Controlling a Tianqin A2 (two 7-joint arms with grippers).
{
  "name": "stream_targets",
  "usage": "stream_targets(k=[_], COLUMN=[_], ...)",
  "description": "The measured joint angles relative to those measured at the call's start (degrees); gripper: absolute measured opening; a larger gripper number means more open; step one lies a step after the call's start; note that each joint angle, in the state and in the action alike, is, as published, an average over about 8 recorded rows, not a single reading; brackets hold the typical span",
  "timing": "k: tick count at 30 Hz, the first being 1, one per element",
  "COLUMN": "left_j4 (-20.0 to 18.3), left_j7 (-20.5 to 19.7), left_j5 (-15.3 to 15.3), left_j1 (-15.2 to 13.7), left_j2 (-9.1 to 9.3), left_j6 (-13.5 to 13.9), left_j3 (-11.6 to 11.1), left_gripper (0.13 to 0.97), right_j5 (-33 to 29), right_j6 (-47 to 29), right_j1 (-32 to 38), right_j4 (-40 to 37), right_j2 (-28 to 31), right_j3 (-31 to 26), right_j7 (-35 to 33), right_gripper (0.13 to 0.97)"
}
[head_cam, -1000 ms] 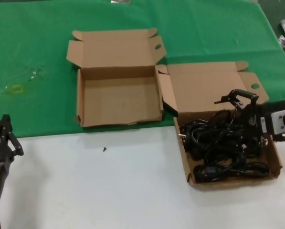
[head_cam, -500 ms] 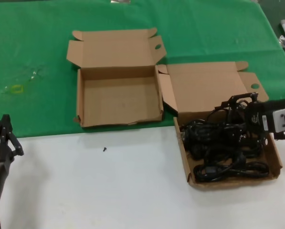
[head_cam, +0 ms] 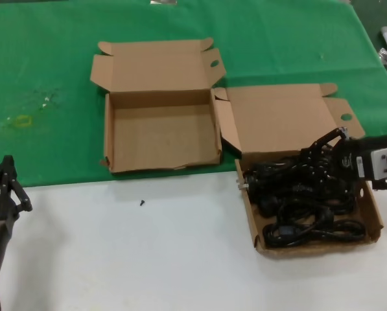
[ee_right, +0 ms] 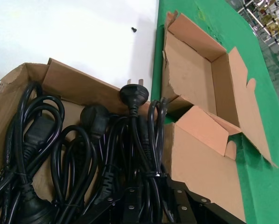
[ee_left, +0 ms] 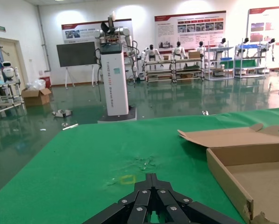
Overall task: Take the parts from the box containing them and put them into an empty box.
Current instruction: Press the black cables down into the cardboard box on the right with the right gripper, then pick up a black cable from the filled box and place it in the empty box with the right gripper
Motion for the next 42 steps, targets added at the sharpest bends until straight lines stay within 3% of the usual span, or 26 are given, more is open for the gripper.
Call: stream_targets(k=[8, 20, 42], left_j4=[0.0, 0.0, 0.0], left_j7=[0.0, 0.0, 0.0], left_j5=[0.0, 0.0, 0.0], left_j1=[0.0, 0.0, 0.0], left_j2=[0.00, 0.00, 0.00], left_j6=[0.0, 0.0, 0.0], left_j3=[0.0, 0.0, 0.0], left_gripper=[0.142, 0.142, 0.142], right_j5=[0.0, 0.0, -4.5], right_j6=[-1.6, -2.9, 3.6], right_j1=[0.8, 4.6, 10.9], right_j4=[2.0, 5.0, 2.9], right_j2=[1.2, 1.4, -12.0], right_j3=[0.0, 0.4, -4.5], right_j7=[4.3, 11.0, 13.9], right_gripper=[0.229, 0.216, 0.214])
